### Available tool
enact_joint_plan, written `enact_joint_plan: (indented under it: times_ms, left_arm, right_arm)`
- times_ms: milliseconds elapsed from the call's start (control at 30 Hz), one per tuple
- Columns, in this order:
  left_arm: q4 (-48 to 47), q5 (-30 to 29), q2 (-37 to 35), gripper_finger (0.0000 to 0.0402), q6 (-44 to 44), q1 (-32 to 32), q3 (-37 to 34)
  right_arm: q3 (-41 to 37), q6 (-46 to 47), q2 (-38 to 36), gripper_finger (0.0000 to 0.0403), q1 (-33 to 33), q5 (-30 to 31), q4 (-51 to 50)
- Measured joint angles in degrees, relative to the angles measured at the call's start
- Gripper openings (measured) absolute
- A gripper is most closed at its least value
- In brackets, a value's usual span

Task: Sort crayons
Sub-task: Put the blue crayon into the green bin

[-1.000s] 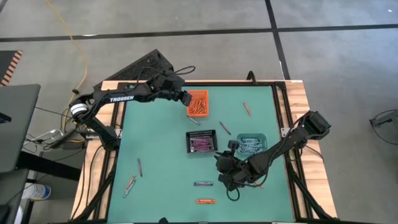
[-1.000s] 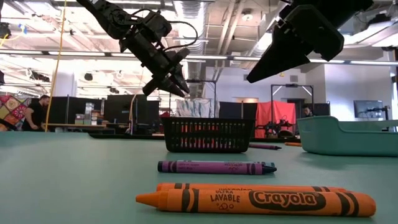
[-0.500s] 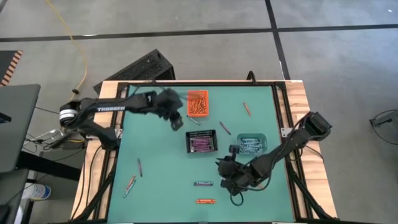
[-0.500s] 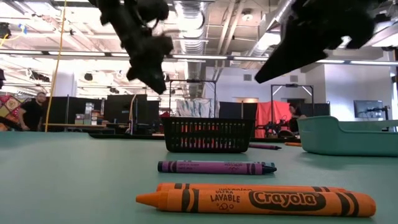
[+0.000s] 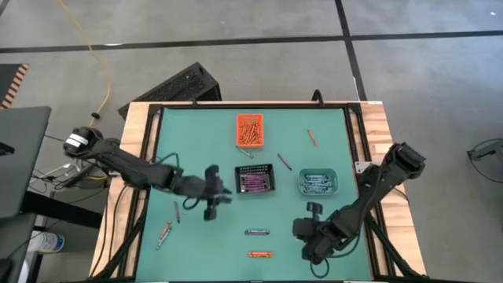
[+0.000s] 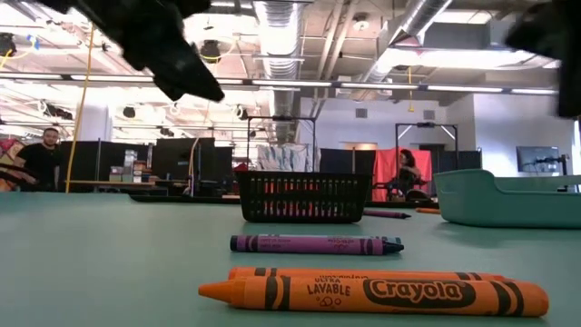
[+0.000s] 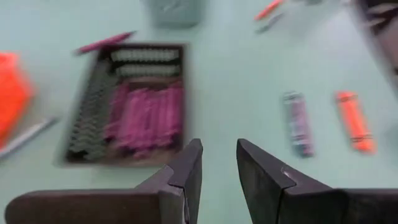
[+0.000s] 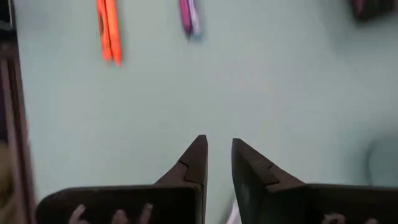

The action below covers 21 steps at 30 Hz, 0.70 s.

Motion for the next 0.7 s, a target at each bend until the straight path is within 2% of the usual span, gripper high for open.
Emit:
enact_joint_plan:
  times_ms: [100,200,367,500,700]
  left_arm:
    - [10.68,-0.07,0.00,0.0089,-0.09,-4.52,-4.52]
    - [16.12,-0.06,0.00,0.0089,-0.30,-7.49,-7.33]
    - [16.95,-2.26,0.00,0.0089,-1.65,-10.06,-7.71]
    - [16.92,-5.11,0.00,0.0089,-1.76,-10.71,-7.71]
    - [16.83,-5.23,0.00,0.0089,-2.70,-10.73,-7.71]
  right_arm:
    - [0.94,5.51,0.00,0.0064,1.60,-3.89,-3.69]
    - [0.96,9.92,0.00,0.0064,3.03,-6.84,-4.30]
    - [0.96,12.58,0.00,0.0064,4.80,-7.66,-4.35]
    - [0.26,12.56,0.00,0.0064,5.68,-4.32,-4.02]
    - [-2.09,12.52,0.02,0.0064,6.09,-3.52,-3.56]
